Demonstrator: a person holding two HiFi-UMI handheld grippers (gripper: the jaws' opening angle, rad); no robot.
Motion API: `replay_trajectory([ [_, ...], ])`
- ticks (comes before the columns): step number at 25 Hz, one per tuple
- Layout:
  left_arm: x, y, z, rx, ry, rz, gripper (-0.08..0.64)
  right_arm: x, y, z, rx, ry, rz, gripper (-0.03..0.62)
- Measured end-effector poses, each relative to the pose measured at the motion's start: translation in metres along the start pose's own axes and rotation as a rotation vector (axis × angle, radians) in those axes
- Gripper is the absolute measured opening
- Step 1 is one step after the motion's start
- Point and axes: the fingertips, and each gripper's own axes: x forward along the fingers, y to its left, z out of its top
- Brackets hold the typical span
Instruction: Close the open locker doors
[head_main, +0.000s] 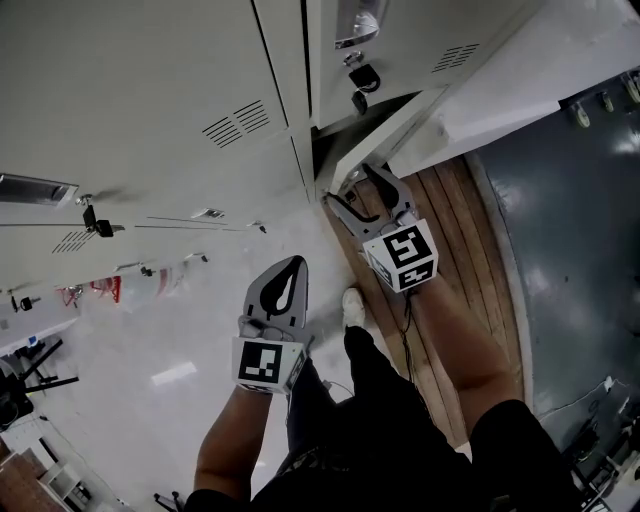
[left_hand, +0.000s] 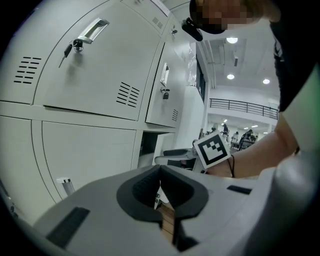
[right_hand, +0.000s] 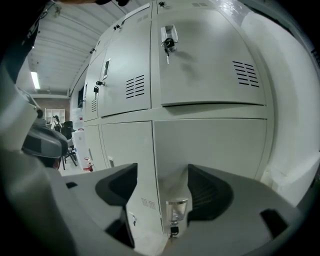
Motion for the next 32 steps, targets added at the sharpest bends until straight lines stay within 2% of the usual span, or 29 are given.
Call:
replay_trajectory([
  [4, 0.0, 0.003, 0.004, -0.001, -0.01, 0.013, 0.005, 0.011, 0.0, 0.005, -0.024, 0.005, 0.028, 0.305],
  [11, 0.0, 0.01, 0.011, -0.004, -0.03, 0.047, 0.005, 0.03, -0.001, 0.015, -0.01, -0.01, 0.059, 0.314],
  [21, -0.001, 0.019, 0.004, -0.017, -0.023, 0.088, 0.005, 0.054, -0.008, 0.024, -0.026, -0.032, 0.069, 0.321],
  [32, -0.004, 0.012, 0.009, -0.012, -0.022, 0.116, 0.005, 0.06, -0.01, 0.027, 0.002, -0.03, 0.086, 0.325],
])
